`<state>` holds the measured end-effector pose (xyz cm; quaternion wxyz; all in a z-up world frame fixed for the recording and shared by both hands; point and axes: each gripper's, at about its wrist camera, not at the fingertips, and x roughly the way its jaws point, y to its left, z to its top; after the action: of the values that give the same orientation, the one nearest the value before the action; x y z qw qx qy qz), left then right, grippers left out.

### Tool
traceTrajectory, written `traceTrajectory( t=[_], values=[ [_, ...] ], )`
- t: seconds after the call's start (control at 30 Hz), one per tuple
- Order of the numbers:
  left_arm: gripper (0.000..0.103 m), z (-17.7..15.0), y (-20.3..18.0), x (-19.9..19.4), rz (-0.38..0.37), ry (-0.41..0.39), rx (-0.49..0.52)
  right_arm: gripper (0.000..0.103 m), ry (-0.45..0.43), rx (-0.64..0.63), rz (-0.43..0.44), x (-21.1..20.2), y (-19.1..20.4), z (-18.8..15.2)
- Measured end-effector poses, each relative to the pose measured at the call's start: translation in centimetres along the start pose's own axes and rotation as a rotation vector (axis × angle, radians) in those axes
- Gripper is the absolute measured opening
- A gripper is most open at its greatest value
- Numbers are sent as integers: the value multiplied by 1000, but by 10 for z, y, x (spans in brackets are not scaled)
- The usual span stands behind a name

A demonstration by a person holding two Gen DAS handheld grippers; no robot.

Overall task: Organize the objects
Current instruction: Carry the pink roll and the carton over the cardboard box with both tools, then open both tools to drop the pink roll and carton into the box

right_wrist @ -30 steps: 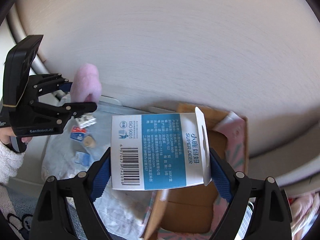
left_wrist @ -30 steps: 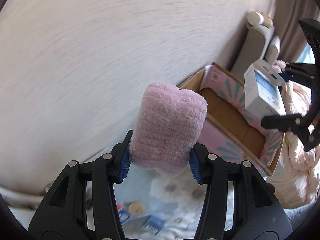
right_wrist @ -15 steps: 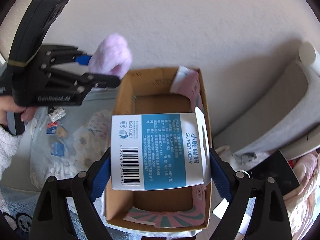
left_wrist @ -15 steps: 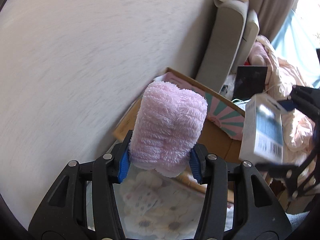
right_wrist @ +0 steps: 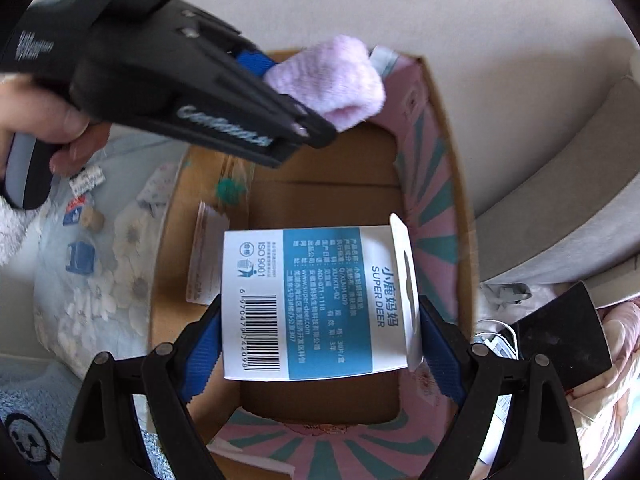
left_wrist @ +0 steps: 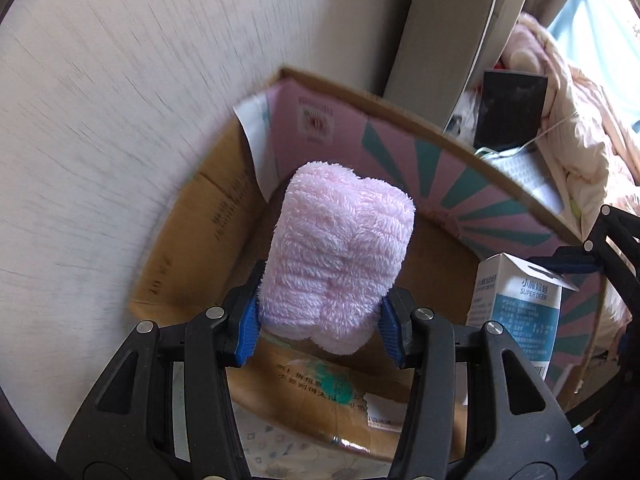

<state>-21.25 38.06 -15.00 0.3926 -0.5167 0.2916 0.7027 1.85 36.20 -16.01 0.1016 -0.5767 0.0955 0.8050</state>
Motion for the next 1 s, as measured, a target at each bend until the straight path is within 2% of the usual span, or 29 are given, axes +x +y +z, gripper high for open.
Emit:
traceTrajectory(
  t=[0.33, 0.47, 0.5, 0.53, 0.6, 0.63, 0.77, 1.0],
  values=[
    [46, -7, 3, 13, 15, 49, 3, 86, 28, 19, 14, 20, -3, 3],
    [47, -1, -3, 12, 73, 55, 24, 87, 35, 25, 21, 19, -4, 6],
    [50, 0, -4, 11, 77, 50, 29, 87, 38, 29, 25, 19, -4, 7],
    [64, 0, -5, 8, 80, 39, 38, 87, 47, 39, 29, 19, -4, 7],
    [101, 1, -6, 3, 75, 23, 46, 90, 58, 68, 44, 20, -7, 6],
    [103, 0, -5, 1, 67, 13, 46, 103, 49, 77, 49, 19, -7, 5],
    [103, 0, -5, 0, 61, 0, 43, 102, 19, 87, 44, 14, -8, 1],
    [103, -2, -6, 0, 53, -12, 17, 103, 32, 101, 35, 11, -11, -4]
  ],
)
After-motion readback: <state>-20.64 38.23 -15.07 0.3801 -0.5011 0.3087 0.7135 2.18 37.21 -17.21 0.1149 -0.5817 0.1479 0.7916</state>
